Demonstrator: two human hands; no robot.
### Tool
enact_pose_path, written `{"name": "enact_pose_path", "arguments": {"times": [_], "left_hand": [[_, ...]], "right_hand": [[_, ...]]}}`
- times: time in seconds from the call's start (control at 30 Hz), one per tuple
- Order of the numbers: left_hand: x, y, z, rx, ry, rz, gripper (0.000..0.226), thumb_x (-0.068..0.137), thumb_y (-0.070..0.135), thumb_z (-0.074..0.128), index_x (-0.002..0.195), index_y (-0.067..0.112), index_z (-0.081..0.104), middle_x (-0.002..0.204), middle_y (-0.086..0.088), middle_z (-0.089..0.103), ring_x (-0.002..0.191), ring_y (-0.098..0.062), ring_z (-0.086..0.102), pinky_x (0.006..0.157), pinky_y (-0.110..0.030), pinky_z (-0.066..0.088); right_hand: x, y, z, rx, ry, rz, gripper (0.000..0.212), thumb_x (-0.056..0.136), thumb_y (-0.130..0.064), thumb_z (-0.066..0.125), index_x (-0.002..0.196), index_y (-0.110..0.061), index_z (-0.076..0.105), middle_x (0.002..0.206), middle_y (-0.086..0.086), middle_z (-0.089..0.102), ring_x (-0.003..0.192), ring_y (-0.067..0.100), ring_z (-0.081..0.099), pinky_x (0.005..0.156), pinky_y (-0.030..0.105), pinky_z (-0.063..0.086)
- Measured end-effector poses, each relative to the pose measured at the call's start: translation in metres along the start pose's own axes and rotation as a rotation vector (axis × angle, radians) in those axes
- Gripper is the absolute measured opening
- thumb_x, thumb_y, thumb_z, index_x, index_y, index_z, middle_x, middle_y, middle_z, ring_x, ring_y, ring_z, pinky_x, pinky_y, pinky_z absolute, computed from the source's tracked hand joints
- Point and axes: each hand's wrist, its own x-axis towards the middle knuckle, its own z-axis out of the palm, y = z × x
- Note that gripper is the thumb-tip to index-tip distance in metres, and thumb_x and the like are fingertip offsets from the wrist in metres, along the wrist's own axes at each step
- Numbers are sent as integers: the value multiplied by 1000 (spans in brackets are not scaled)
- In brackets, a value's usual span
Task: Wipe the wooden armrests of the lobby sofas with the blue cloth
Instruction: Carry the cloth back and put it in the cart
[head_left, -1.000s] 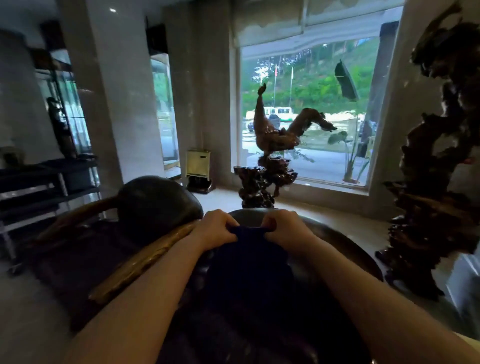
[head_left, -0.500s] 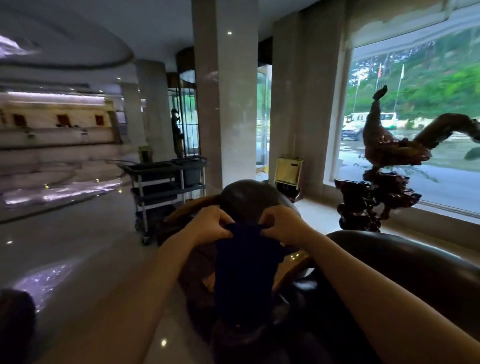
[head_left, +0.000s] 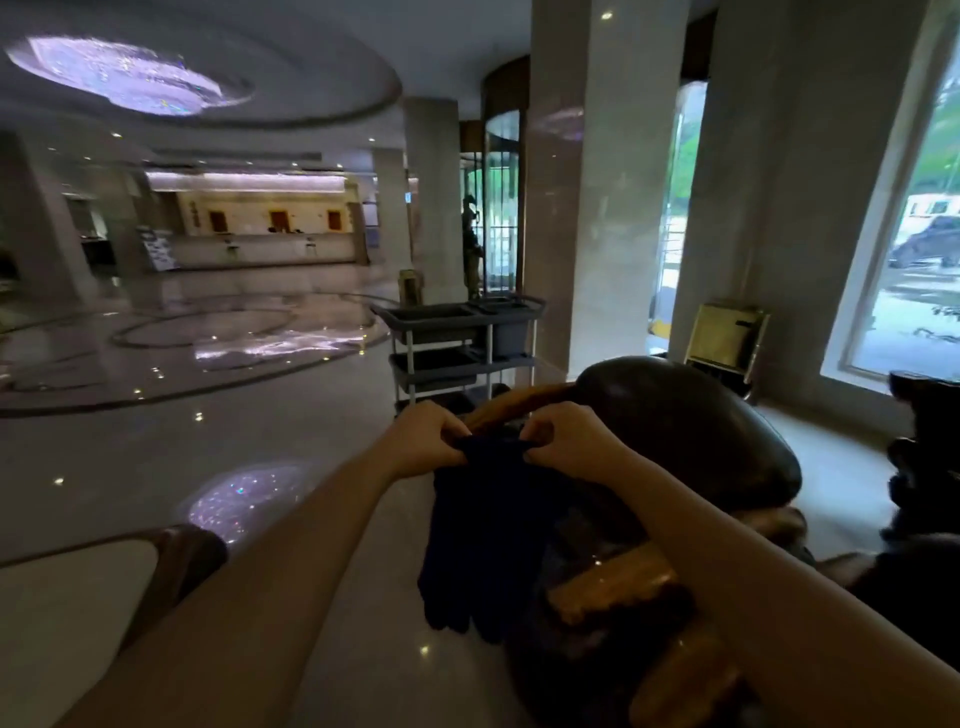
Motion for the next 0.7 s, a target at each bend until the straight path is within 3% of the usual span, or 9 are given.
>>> {"name": "enact_pose_path", "arguments": {"times": [0.03, 0.1, 0.2, 0.23, 0.37, 0.53, 0.7], "left_hand": [[12, -18, -1, -12, 7, -17, 20, 71, 10, 71, 89, 18, 74, 69, 11, 62, 57, 14, 55, 54, 0, 39], [35, -51, -4, -19, 13, -47, 19, 71, 10, 71, 89, 18, 74, 69, 12, 62, 58, 16, 55, 54, 0, 39], [74, -98, -12, -26, 34, -94, 18, 73, 11, 71, 89, 18, 74, 72, 8, 64, 59, 13, 56, 55, -1, 40], [89, -112, -18, -18, 45, -113, 17, 73, 12, 71, 89, 18, 74, 75, 7, 65, 59, 11, 56, 55, -1, 40], [155, -171, -47, 30, 113, -187, 18, 71, 11, 72, 88, 15, 74, 76, 4, 65, 62, 2, 54, 54, -2, 39], [222, -248, -78, 41, 166, -228, 16, 71, 12, 72, 86, 16, 74, 75, 7, 65, 61, 5, 54, 54, -1, 39], [288, -342, -98, 38, 175, -248, 18, 71, 9, 71, 88, 14, 74, 75, 4, 64, 60, 5, 54, 53, 0, 38]], "right_hand": [[23, 6, 10, -4, -5, -15, 12, 73, -6, 72, 85, -7, 71, 74, -24, 54, 68, -13, 55, 63, -1, 39], [66, 20, 28, -26, -46, -35, 14, 73, -11, 73, 87, -12, 71, 81, -15, 61, 71, -4, 56, 64, 3, 42], [139, 41, 53, 4, -94, -86, 10, 74, -11, 72, 83, -14, 70, 96, 3, 70, 83, 13, 63, 79, 26, 53], [164, 46, 59, 13, -103, -98, 10, 74, -11, 72, 84, -14, 70, 96, 5, 71, 83, 13, 64, 80, 28, 53], [265, 61, 78, 1, -128, -145, 11, 74, -15, 73, 85, -15, 70, 81, -5, 64, 71, 5, 57, 67, 14, 42], [379, 74, 110, 58, -165, -183, 12, 75, -15, 73, 77, -24, 65, 74, -14, 59, 66, -6, 53, 52, 1, 39], [488, 90, 160, 93, -192, -209, 16, 74, -13, 73, 75, -26, 64, 72, -19, 57, 65, -7, 54, 55, -3, 38]]}}
